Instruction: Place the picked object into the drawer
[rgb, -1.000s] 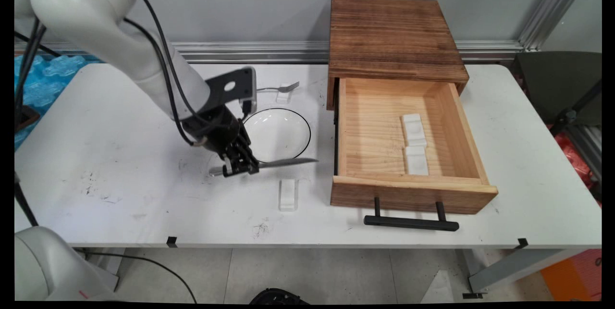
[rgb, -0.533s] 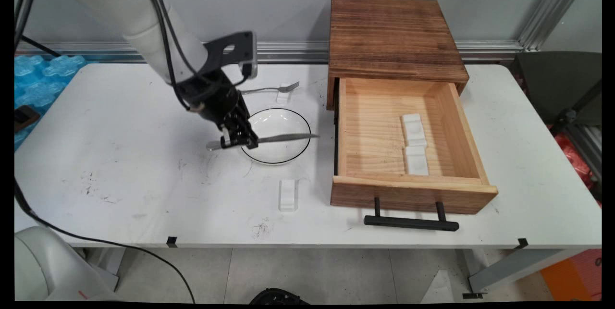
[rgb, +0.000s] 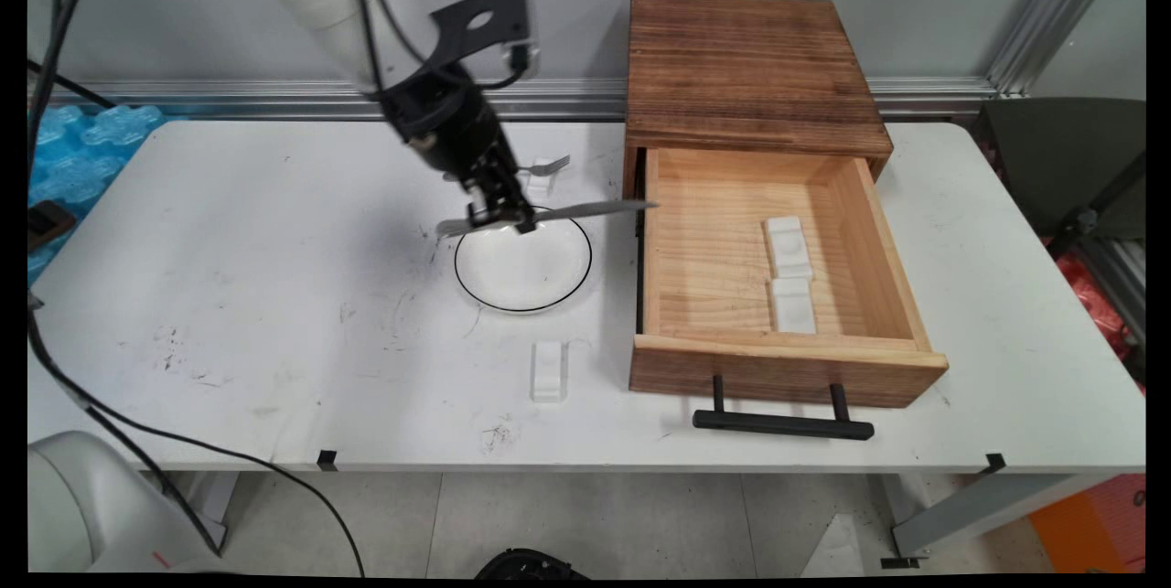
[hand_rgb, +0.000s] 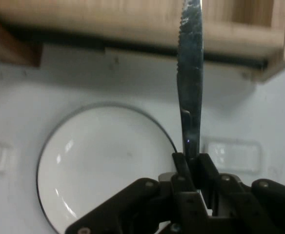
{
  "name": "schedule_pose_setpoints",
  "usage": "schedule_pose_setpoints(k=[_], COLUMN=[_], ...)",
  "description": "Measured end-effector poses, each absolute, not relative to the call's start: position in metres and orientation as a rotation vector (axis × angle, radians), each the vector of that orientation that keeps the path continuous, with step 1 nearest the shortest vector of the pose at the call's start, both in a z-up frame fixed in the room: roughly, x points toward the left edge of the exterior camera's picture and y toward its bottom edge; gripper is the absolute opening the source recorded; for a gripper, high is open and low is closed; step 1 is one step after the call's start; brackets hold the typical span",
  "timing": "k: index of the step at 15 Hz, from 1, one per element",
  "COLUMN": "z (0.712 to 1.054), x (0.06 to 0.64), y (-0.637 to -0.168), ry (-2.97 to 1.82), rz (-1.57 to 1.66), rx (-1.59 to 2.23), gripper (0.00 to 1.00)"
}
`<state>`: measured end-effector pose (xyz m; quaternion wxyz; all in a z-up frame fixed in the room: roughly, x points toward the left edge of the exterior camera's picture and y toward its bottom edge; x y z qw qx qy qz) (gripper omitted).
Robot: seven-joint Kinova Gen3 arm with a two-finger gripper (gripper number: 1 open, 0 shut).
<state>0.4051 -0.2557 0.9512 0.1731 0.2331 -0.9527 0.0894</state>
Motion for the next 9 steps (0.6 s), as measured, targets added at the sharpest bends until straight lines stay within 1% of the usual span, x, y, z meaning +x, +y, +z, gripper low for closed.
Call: schedule_pose_setpoints(k=[9], z=[0.971], x=[0.336], y=[-0.290], ry=[-2.649], rz=[0.307], rx=[0.564], gripper=[0.00])
